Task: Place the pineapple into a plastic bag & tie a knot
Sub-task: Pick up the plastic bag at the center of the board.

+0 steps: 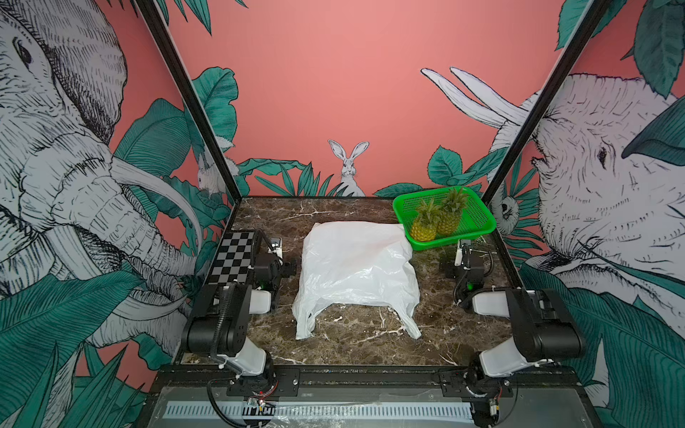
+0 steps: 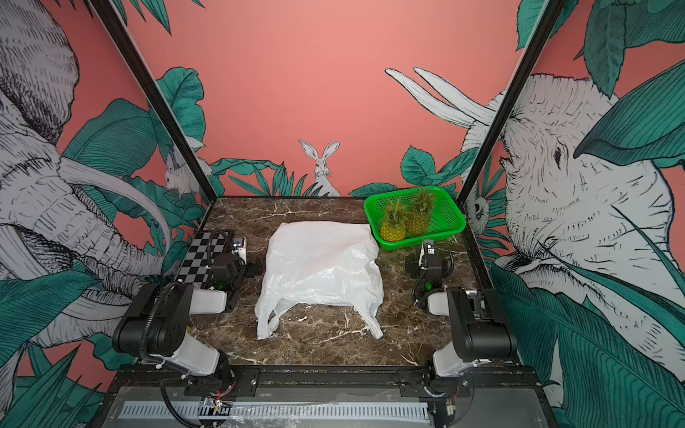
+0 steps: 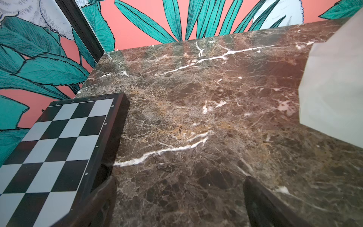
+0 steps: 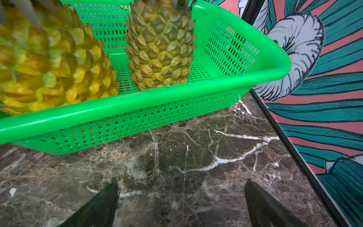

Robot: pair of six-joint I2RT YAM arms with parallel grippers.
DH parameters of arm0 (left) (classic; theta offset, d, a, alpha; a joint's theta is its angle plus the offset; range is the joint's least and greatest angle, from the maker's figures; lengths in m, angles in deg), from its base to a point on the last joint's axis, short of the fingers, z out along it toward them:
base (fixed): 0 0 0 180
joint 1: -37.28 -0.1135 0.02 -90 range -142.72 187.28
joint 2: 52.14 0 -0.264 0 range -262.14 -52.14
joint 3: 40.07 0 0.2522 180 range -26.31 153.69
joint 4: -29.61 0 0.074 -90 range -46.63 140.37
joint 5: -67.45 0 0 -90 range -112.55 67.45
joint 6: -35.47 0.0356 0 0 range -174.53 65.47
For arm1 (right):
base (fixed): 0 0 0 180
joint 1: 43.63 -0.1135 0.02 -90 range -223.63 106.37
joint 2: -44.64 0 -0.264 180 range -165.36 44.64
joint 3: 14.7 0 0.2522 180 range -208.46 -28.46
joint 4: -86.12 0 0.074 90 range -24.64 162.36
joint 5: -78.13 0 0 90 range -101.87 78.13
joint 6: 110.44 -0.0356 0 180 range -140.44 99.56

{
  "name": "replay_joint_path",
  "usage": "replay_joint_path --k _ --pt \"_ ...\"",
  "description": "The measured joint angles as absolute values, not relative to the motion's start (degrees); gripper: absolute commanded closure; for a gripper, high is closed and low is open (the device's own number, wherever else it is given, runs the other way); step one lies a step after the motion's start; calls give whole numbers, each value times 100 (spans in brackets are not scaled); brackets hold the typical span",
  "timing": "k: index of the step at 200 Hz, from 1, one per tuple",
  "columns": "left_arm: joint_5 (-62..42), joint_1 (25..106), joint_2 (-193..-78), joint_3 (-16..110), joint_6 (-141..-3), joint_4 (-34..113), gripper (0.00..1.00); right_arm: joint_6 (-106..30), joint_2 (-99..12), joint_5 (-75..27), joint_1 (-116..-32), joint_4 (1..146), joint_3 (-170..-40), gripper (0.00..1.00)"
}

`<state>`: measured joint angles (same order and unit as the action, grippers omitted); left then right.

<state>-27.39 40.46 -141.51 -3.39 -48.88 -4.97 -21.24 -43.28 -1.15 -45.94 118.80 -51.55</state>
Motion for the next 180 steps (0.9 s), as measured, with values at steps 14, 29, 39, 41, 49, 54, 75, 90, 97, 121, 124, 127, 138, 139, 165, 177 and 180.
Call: replay_joint_path --k 14,29,39,41,49,54,75,90,97,121,124,127,138,139,165,177,180 --pt "-2739 4046 -14151 -339 -4888 -497 0 -2124 -4328 -117 -4594 11880 -5155 1" --pt "-2739 4046 -14151 -339 -4888 -497 0 -2126 -4328 -117 -4594 11880 -5155 2" --pt "-2739 4046 -14151 -339 -4888 -497 1 -2124 -4328 -117 -4594 11882 -5155 1" --pt "-2739 4046 -14151 -339 -4888 -497 0 -2124 -4328 -117 -4594 11880 -5155 1" --pt "-2739 4046 -14151 -339 -4888 -497 0 -2126 -4328 -117 -4594 11880 -5155 1" --pt "-2739 4046 -14151 -339 -4888 -497 1 -2126 -4328 -117 -4594 11880 -5155 1" --pt "-2739 4046 -14151 -339 -4888 -497 1 -2126 -4328 -117 -4594 11880 -5155 1" --pt "-2739 4046 -14151 -339 -4888 -497 1 -2126 -4328 -117 -4594 11880 -5155 1" --pt "-2739 4046 -14151 -339 -4888 -495 0 -2124 -4328 -117 -4594 11880 -5155 1" --pt "-2739 4046 -14151 -339 -4888 -497 1 -2126 -4328 -117 -4594 11880 -5155 1" --pt "-2739 4046 -14151 -339 -4888 -495 1 -2126 -4328 -117 -4594 11880 -5155 1" --pt "-2739 4046 -14151 -339 -4888 -495 0 -2126 -4328 -117 -4594 11880 -5155 1" --pt "-2739 4046 -14151 -337 -4888 -495 0 -2126 -4328 -117 -4594 11880 -5155 1" --pt "-2739 4046 -14151 -337 -4888 -495 0 -2124 -4328 -117 -4594 11880 -5155 1" --pt "-2737 4046 -14151 -326 -4888 -499 0 -2126 -4328 -117 -4594 11884 -5155 1" --pt "-2706 4046 -14146 -326 -4886 -499 0 -2126 -4301 -113 -4594 11873 -5155 1" --pt "-2700 4046 -14140 -326 -4884 -493 0 -2126 -4273 -115 -4594 11827 -5155 1"
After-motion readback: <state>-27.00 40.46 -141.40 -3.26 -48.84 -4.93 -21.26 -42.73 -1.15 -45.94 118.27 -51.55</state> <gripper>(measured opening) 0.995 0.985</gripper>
